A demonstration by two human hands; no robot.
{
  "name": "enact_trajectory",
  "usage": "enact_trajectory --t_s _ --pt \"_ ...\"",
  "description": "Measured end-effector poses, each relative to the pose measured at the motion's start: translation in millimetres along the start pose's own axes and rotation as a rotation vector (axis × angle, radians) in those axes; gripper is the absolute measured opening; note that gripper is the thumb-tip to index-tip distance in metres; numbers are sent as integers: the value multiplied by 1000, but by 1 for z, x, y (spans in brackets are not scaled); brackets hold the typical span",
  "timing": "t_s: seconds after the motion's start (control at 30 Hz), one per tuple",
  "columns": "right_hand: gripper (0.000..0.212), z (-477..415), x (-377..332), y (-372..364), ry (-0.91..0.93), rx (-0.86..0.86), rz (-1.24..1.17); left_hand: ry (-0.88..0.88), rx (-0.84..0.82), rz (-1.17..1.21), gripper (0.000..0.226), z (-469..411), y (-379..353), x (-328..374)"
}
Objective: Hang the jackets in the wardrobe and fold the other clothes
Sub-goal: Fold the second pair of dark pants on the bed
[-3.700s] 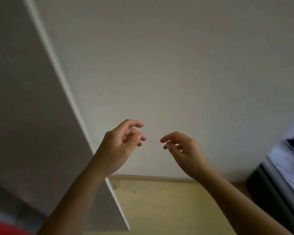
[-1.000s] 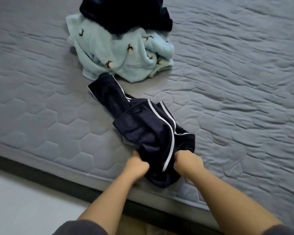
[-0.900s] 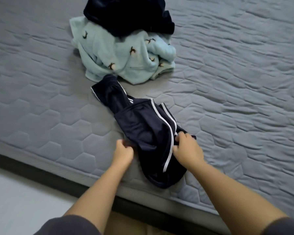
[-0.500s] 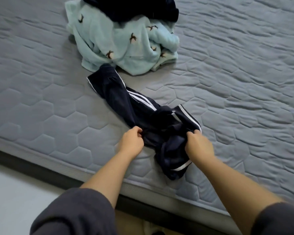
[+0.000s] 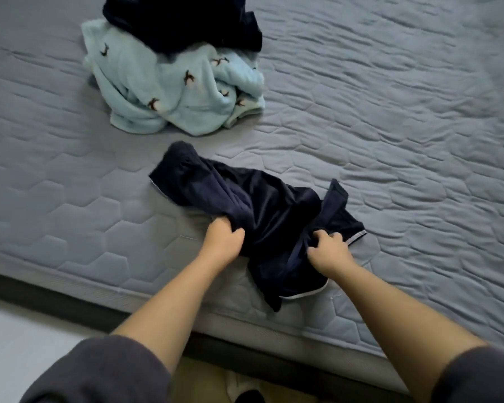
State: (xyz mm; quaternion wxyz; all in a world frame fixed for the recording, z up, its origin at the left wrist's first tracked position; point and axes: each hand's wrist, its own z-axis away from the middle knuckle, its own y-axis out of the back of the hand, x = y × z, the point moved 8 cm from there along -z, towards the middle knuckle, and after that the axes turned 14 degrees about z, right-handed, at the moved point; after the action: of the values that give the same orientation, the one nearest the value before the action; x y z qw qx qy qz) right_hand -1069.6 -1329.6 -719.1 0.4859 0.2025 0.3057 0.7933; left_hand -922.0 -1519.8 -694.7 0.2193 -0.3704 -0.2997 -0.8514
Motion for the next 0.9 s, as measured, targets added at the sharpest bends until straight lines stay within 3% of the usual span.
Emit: enact_trajectory --t_s 0.1,0.23,0.33,0.4,0.47,0.57,0.63,0.73,0.83,0.9 --pt "40 21 -8 36 56 56 -258 -351 -61 -293 27 57 -5 64" --pt "28 61 19 108 20 154 -597 -911 -11 -587 31 153 -14 162" --pt "31 112 57 179 22 233 -752 -1186 -41 -743 31 227 -28 221" --pt "36 156 69 220 151 125 -740 -1330 -44 -781 25 279 -32 257" --pt "52 209 78 246 272 -110 -790 -1465 -28 -787 24 333 -35 290" --pt "57 284 93 275 434 -312 -898 -1620 -8 -894 34 405 -51 330" --pt "44 327 106 296 526 -298 -978 -1654 -14 -1007 23 439 -61 350" --pt "44 375 129 321 616 -286 -1099 -1504 -39 -1208 26 462 -65 370" --pt "54 411 148 334 686 -262 -1048 -1499 -38 -1292 25 486 -63 384" --pt "40 435 152 343 721 -193 -937 -1537 -56 -1301 24 499 -63 396"
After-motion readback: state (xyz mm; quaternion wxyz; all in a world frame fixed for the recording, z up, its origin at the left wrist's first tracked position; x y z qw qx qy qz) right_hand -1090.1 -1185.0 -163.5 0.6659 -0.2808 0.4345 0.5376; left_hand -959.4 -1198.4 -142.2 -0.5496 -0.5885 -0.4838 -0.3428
